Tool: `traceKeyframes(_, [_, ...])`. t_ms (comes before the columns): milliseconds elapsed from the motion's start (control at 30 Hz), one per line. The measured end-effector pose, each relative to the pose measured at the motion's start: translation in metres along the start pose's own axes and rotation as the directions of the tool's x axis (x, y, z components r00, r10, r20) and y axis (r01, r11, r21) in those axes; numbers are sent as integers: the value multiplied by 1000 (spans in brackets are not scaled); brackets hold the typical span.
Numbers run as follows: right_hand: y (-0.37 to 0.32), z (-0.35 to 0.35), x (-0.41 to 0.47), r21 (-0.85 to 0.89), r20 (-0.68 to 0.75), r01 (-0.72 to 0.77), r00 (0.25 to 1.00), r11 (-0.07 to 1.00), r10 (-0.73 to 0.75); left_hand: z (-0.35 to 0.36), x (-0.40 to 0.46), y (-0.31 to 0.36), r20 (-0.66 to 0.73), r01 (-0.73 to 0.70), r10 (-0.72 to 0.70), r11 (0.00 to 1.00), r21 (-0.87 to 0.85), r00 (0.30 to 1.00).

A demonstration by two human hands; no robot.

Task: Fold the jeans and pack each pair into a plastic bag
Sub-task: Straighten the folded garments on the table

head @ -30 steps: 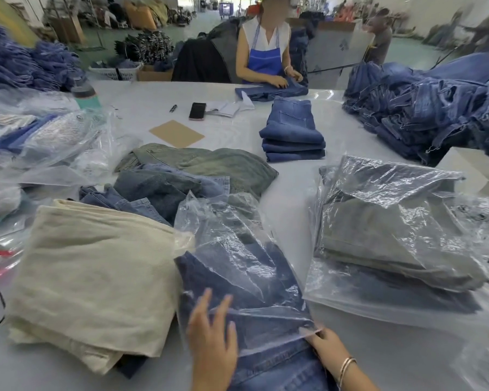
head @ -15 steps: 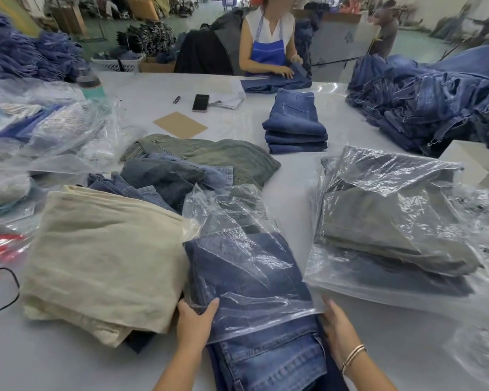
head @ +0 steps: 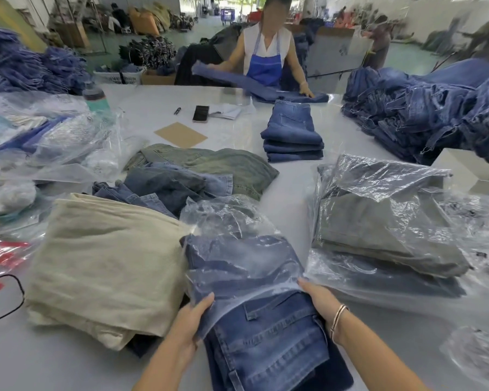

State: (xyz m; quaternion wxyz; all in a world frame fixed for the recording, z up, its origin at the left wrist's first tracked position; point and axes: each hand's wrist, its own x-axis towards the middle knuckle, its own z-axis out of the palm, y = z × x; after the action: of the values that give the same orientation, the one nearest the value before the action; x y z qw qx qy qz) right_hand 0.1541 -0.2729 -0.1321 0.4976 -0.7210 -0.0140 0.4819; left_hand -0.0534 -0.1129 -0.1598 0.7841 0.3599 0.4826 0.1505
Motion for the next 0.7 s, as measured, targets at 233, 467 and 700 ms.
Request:
traceKeyframes(233, [-91, 20, -25, 115, 142, 302, 938, 946, -317, -1, -28, 86, 105, -273, 275, 962, -30, 956])
traceKeyframes(467, [-151, 14, -56, 363, 238, 346, 864, 865, -445, -7, -49, 137, 195, -409, 370, 885, 222, 908])
traceKeyframes(700, [-181, 4, -60, -206, 33, 608, 787, 767, -616, -2, -66, 165, 147, -219, 166, 829, 516, 975])
